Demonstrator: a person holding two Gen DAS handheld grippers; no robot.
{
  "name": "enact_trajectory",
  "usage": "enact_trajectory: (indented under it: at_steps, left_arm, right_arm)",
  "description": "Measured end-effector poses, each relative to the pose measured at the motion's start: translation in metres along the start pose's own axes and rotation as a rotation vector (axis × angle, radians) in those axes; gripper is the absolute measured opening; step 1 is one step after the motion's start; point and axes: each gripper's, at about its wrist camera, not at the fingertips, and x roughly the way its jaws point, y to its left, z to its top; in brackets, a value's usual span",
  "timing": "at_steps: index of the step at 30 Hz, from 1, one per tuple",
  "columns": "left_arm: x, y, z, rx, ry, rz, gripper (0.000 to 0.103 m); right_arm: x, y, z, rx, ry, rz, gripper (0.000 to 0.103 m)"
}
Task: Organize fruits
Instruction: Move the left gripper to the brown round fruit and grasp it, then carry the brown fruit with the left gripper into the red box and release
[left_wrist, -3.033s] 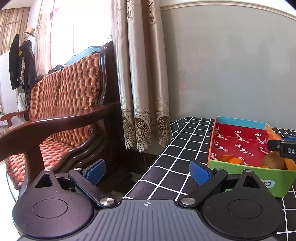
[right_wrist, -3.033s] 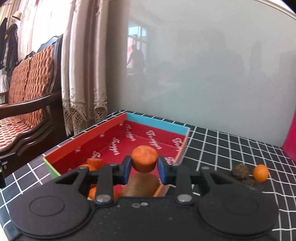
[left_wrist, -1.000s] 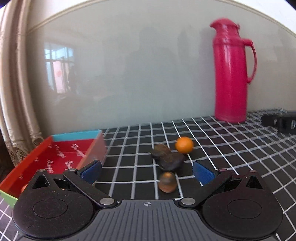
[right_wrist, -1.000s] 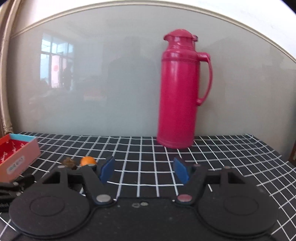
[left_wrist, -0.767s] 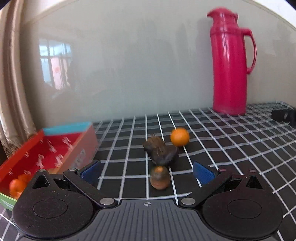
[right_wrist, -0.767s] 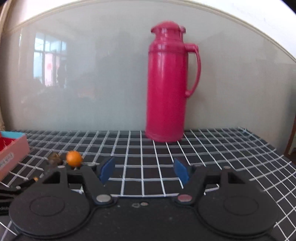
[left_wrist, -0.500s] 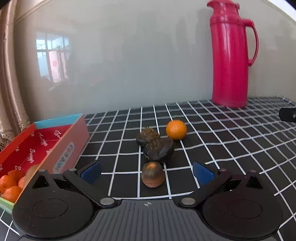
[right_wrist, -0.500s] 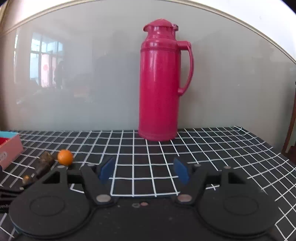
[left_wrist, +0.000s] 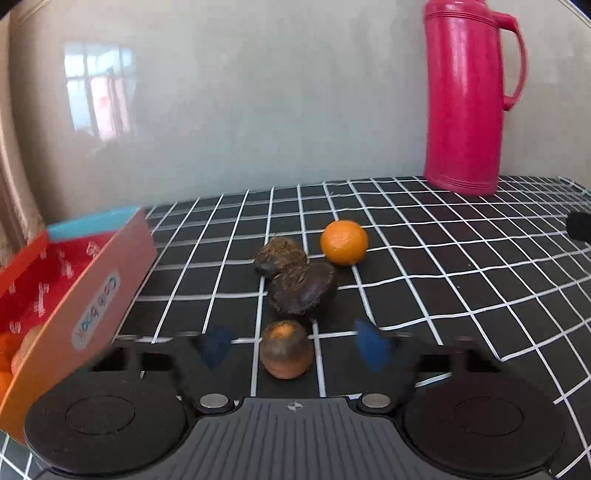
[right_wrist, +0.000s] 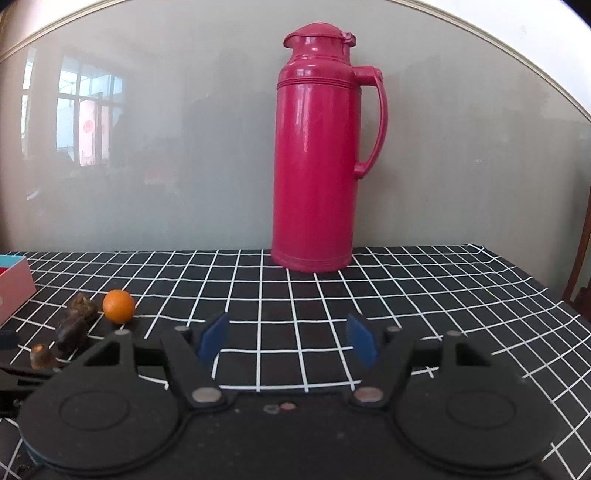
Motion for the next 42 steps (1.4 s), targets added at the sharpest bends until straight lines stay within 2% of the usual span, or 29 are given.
enact_trajectory:
  at_steps: [2, 5, 7, 14, 27, 37, 42]
  left_arm:
    - [0.003, 0.003, -0.003, -0.016, 0.025, 0.003, 0.065]
    - [0.002, 0.005, -0.004, -0.03, 0.024, -0.021, 0.054]
    - [0.0, 0.004, -0.004, -0.042, 0.028, -0.029, 0.03]
    - [-0.005, 0.004, -0.006, -0.051, 0.021, -0.042, 0.03]
    - [-0.043, 0.02, -0.003, -0.028, -0.045, -0.06, 0.03]
    - [-0.062, 0.066, -0.006, -0.072, -0.087, -0.01, 0.03]
    - [-0.071, 0.097, -0.007, -0.099, -0.13, 0.048, 0.03]
  right_arm:
    - [-0.001, 0.002, 0.0, -0.004, -0.007, 0.005, 0.07]
    - [-0.002, 0.005, 0.001, -0.006, -0.011, 0.017, 0.07]
    - [-0.003, 0.006, 0.001, -0.012, -0.011, 0.02, 0.071]
    - [-0.004, 0.005, 0.002, -0.003, -0.008, 0.02, 0.071]
    - [0.002, 0.023, 0.004, -0.009, 0.02, 0.001, 0.071]
    - [-0.008, 0.072, 0.008, -0.058, 0.002, 0.054, 0.071]
    - [-0.011, 0.095, 0.009, -0.076, -0.005, 0.087, 0.071]
